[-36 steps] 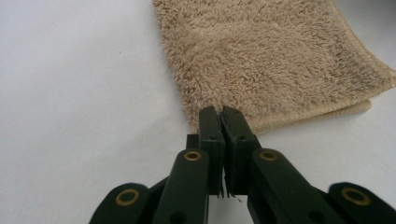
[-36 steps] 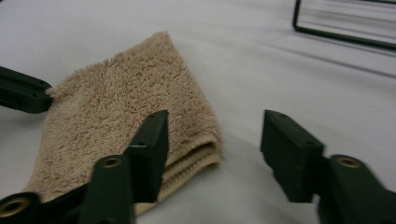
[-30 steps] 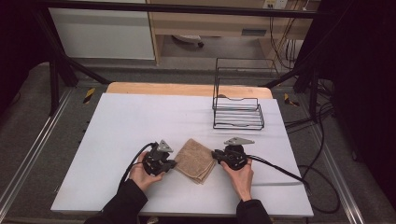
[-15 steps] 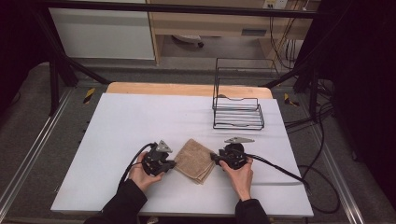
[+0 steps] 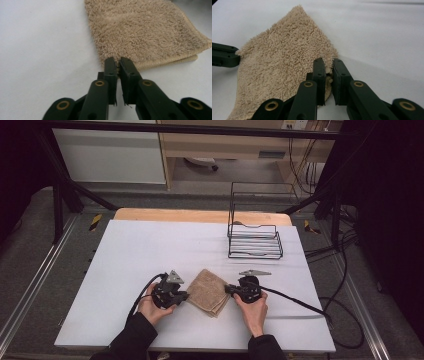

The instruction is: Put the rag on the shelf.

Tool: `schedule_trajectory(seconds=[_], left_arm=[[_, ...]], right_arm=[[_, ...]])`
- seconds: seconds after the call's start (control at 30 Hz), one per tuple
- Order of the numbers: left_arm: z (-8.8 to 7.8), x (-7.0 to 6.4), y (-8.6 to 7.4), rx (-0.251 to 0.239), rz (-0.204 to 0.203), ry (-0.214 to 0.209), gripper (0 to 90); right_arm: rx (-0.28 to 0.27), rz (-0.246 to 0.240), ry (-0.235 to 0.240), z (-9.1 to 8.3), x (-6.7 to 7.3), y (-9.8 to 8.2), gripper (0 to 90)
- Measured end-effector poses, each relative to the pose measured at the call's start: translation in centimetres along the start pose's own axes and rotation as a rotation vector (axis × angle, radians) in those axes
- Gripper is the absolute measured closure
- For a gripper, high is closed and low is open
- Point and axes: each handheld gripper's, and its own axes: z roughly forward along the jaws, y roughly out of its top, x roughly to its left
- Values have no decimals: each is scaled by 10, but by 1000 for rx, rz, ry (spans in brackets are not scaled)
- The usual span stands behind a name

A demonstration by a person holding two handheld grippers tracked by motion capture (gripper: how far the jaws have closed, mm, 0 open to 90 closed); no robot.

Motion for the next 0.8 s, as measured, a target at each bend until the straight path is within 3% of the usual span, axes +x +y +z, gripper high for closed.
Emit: schedule_trajectory(seconds=[0.1, 0.17, 0.2, 0.23, 0.27, 0.4, 0.53, 0.63, 0.8], left_arm=[[-5, 0, 3, -22, 2, 5, 741], [-11, 2, 6, -50, 1, 9, 619], [-14, 4, 9, -62, -2, 13, 619], [-16, 6, 11, -71, -4, 14, 571], [-17, 8, 14, -82, -10, 14, 461], [-17, 20, 20, -118, -42, -1, 300], [-9, 27, 27, -107, -44, 11, 235], [-2, 29, 34, -111, -49, 30, 234], [12, 33, 50, -121, -72, 17, 273]], right_arm=[[-9, -6, -1, -1, 0, 0, 838], [-22, -24, 3, -1, 0, 0, 838], [-22, -24, 3, -1, 0, 0, 838], [-22, -28, 4, -1, 0, 0, 838], [-24, -36, 5, -2, 0, 1, 838], [-30, -53, 9, -2, -1, 1, 838], [-27, -68, 13, -2, -1, 1, 837], [-33, -81, 15, -2, -1, 1, 837], [-31, -87, 18, -3, -1, 1, 837]])
